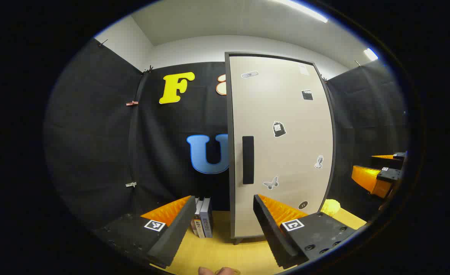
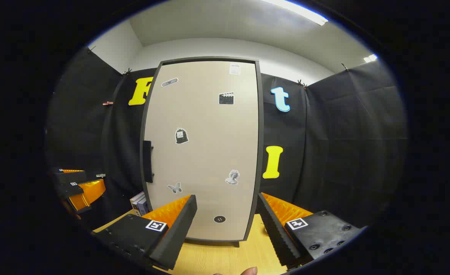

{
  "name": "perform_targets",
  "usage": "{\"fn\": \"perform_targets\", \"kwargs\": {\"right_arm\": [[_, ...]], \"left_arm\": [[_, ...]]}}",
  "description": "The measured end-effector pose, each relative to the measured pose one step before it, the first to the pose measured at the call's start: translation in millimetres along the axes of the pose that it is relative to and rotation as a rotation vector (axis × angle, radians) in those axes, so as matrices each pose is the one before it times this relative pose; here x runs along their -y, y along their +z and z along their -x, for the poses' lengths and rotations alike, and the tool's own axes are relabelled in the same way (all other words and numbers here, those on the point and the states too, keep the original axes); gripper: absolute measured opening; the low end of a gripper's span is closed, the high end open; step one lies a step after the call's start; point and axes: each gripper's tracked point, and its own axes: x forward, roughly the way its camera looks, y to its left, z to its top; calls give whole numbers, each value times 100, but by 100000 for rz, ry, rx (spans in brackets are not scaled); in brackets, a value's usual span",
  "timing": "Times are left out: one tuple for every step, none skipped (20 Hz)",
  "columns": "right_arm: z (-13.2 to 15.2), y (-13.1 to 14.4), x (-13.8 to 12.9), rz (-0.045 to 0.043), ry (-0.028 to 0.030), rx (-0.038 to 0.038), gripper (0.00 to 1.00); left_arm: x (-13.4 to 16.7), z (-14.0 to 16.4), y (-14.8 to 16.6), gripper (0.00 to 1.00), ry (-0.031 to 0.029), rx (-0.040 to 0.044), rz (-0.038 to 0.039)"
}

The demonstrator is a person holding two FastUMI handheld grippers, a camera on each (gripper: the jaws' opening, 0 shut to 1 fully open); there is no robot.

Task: Open the cabinet door with the right hand, grasp the bottle in the cabinet with the left hand and place it on the coaster, then close the cabinet door with the right hand.

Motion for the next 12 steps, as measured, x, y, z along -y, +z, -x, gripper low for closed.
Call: {"fn": "perform_targets", "kwargs": {"right_arm": [[-85, -33, -173, -200, 368, -382, 98], [-134, -199, -23, -19, -44, -488, 97], [86, -126, 21, -44, 92, -556, 97], [-67, -27, -11, -42, 41, -152, 98], [-21, -4, 3, 20, -45, 222, 98], [-70, -35, -106, -286, 133, -99, 98], [29, -93, -97, -504, 217, -342, 98], [-3, -139, -107, -556, 340, -382, 98], [1, -37, -35, 113, -91, -145, 98], [-33, 64, 36, 532, -246, 325, 98], [-53, 51, 109, 691, -116, 140, 98], [48, -1, 24, 173, -49, -44, 98]], "left_arm": [[-112, -25, -7, 95, 525, 17, -1340], [-178, 108, 52, 95, 797, 350, -1327], [-75, 37, 65, 95, 369, 70, -717], [-83, 36, 115, 95, 423, -32, -305], [-14, 2, -75, 95, -41, -20, -4], [3, -13, 58, 95, -80, 78, 97], [-46, -26, -148, 95, -284, -177, 131], [-41, -19, -82, 95, -214, -167, 19], [35, -62, -135, 95, -109, -119, -183], [18, -29, 60, 95, -110, 84, -458], [13, 101, -24, 95, -280, 50, -576], [60, 48, 58, 95, -411, 21, -403]]}}
